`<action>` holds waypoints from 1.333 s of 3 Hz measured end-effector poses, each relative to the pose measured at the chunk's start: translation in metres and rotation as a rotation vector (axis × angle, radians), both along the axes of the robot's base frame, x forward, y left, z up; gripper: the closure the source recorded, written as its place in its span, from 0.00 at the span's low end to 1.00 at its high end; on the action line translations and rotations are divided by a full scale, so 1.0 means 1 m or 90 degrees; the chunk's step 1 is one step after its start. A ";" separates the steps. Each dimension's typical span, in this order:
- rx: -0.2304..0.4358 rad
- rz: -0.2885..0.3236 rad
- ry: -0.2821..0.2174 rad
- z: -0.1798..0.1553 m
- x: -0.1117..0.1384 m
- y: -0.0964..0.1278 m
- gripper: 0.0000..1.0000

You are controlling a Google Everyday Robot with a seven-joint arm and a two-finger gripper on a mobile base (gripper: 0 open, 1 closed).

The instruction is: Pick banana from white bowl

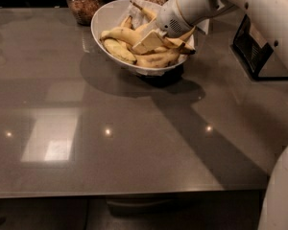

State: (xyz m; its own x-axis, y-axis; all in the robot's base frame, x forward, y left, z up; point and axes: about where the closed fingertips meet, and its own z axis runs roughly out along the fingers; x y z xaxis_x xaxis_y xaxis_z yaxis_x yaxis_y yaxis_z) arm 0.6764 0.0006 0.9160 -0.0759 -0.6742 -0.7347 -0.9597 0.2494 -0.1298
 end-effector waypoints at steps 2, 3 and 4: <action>0.038 -0.007 -0.051 0.041 -0.003 -0.001 1.00; 0.025 0.016 -0.088 0.069 -0.002 0.003 1.00; -0.015 0.045 -0.119 0.095 -0.006 0.005 1.00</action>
Offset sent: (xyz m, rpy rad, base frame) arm -0.0024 -0.0051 0.0790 0.0914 -0.1526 -0.0099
